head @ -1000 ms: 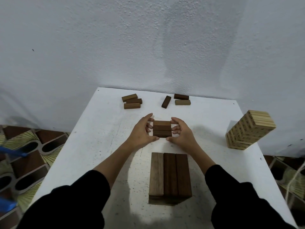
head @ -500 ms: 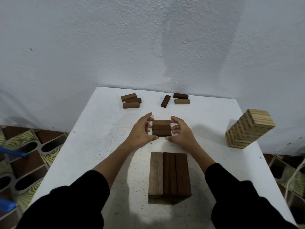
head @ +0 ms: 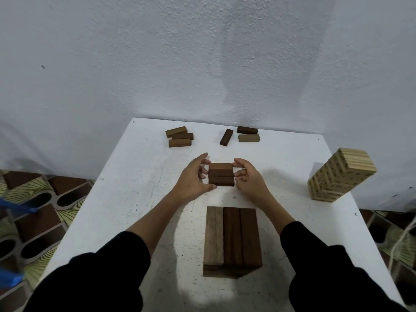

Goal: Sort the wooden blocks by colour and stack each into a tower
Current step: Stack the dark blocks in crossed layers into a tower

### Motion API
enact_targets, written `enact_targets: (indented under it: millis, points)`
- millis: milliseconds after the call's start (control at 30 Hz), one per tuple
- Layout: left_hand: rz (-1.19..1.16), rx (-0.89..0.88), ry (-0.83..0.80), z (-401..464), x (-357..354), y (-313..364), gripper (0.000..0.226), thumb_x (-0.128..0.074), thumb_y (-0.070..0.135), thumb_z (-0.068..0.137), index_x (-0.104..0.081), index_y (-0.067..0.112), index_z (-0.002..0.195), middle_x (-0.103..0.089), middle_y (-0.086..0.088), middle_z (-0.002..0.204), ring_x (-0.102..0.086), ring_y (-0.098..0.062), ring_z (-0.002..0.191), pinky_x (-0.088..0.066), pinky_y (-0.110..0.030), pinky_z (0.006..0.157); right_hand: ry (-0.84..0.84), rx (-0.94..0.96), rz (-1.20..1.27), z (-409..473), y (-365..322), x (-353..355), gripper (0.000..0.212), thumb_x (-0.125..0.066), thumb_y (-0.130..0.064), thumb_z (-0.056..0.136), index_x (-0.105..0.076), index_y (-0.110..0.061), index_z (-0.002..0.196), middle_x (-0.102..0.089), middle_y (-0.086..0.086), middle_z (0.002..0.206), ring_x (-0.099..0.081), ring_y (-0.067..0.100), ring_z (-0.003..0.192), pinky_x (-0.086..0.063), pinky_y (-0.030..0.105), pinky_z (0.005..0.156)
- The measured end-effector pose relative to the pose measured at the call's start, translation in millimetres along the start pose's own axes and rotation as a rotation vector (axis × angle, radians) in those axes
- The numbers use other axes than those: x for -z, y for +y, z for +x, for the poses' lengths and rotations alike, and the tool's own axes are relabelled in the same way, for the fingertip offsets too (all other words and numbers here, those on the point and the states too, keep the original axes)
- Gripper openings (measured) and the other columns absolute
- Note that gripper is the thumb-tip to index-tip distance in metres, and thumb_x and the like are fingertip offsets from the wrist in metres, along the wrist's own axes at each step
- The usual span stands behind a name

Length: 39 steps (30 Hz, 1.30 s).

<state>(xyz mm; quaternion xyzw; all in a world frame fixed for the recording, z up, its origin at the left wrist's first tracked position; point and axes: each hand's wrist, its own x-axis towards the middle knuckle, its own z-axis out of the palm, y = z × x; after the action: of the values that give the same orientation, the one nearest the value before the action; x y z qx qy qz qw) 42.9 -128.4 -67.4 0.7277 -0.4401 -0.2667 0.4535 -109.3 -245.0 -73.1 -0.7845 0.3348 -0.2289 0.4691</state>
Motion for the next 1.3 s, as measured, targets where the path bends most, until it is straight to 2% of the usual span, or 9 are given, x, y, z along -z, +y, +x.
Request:
enact_targets:
  millis: [267,533,700,800,900,1100,1200,1300]
  points:
    - [-0.001,-0.001,-0.004,-0.5,0.9,0.0,0.091,-0.083,0.009,0.069,-0.034,0.019,0.145,-0.051,0.005,0.123,-0.052,-0.01,0.089,-0.047,-0.012,0.07,0.001,0.033,-0.036,-0.6,0.4,-1.2,0.059,-0.052,0.014,0.081,-0.041,-0.004,0.136,-0.05,0.004,0.119,-0.053,0.009,0.086,-0.048,0.011,0.077]
    - [0.006,0.002,-0.007,-0.5,1.1,0.7,0.092,-0.083,0.01,0.07,-0.032,0.018,0.146,-0.051,0.003,0.125,-0.053,-0.012,0.092,-0.047,-0.014,0.072,-0.008,0.042,-0.063,-0.7,-0.2,-0.2,0.059,-0.053,0.015,0.081,-0.041,-0.003,0.136,-0.05,0.009,0.122,-0.053,0.008,0.085,-0.048,0.011,0.076]
    - [0.003,-0.011,-0.024,-1.2,2.9,0.9,0.095,-0.084,0.009,0.068,-0.031,0.023,0.145,-0.048,0.004,0.129,-0.05,-0.009,0.086,-0.047,-0.013,0.069,-0.043,-0.013,0.027,-1.2,-3.0,4.3,0.065,-0.05,0.016,0.08,-0.039,-0.01,0.138,-0.049,0.009,0.128,-0.053,0.011,0.086,-0.049,0.017,0.078]
    - [0.008,0.012,-0.057,0.8,5.7,2.9,0.097,-0.083,0.008,0.069,-0.028,0.025,0.147,-0.047,0.007,0.132,-0.049,-0.01,0.085,-0.047,-0.014,0.067,-0.116,-0.034,0.002,0.2,-7.6,6.4,0.077,-0.057,0.014,0.076,-0.032,-0.015,0.143,-0.043,0.003,0.134,-0.05,0.011,0.088,-0.048,0.019,0.077]
    - [0.012,0.029,-0.083,2.7,7.0,4.0,0.099,-0.082,0.007,0.069,-0.025,0.024,0.148,-0.05,0.005,0.13,-0.049,-0.01,0.084,-0.048,-0.017,0.069,-0.169,-0.033,-0.076,2.6,-9.5,6.2,0.087,-0.07,0.006,0.072,-0.029,-0.018,0.145,-0.042,-0.003,0.131,-0.05,0.009,0.085,-0.047,0.014,0.074]
    - [0.046,0.043,-0.106,5.2,8.6,8.3,0.098,-0.083,0.007,0.069,-0.027,0.021,0.148,-0.051,0.002,0.127,-0.049,-0.011,0.083,-0.048,-0.018,0.07,-0.183,-0.055,-0.04,3.9,-10.4,8.7,0.083,-0.073,0.002,0.072,-0.034,-0.022,0.142,-0.045,-0.001,0.13,-0.049,0.007,0.082,-0.045,0.011,0.072]
    - [0.068,0.037,-0.136,6.0,12.9,16.1,0.097,-0.083,0.008,0.069,-0.027,0.021,0.147,-0.049,-0.001,0.129,-0.05,-0.012,0.092,-0.047,-0.018,0.072,-0.218,-0.065,-0.002,3.5,-17.4,13.1,0.082,-0.074,0.002,0.072,-0.036,-0.024,0.14,-0.044,0.002,0.131,-0.049,0.009,0.083,-0.048,0.013,0.071]
    - [0.076,-0.012,-0.135,2.3,24.1,30.4,0.099,-0.084,0.012,0.068,-0.025,0.02,0.147,-0.049,-0.001,0.131,-0.048,-0.017,0.11,-0.045,-0.027,0.088,-0.223,-0.047,0.054,-2.0,-36.8,23.1,0.08,-0.074,0.003,0.072,-0.039,-0.025,0.138,-0.044,0.003,0.131,-0.052,0.012,0.088,-0.052,0.016,0.068]
